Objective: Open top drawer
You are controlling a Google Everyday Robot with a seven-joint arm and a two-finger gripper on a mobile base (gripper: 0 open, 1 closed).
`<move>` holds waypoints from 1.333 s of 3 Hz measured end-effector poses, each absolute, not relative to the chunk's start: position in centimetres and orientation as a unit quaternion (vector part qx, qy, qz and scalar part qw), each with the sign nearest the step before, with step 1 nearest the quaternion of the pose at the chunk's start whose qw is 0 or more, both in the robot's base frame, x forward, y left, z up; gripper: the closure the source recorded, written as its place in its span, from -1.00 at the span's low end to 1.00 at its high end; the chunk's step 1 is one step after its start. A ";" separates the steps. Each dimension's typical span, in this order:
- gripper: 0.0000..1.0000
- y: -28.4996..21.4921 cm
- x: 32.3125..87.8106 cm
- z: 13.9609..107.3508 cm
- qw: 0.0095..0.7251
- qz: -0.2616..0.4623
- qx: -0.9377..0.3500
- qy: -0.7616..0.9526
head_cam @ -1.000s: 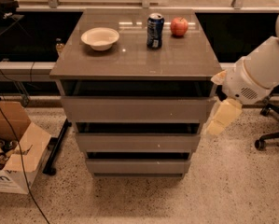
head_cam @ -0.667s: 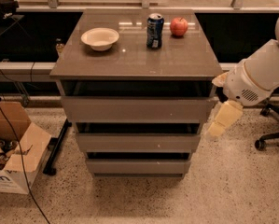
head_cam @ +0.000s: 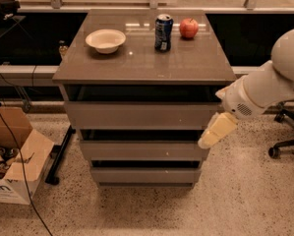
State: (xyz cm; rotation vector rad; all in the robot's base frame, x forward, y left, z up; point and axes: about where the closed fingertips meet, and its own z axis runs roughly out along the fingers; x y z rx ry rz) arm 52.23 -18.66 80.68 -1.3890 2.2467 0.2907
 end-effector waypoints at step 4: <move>-1.00 -16.8 64.2 70.5 0.319 0.133 -0.445 0.826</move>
Offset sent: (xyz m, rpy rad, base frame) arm 0.1021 0.0117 -0.0834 0.1519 -0.1547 -0.1557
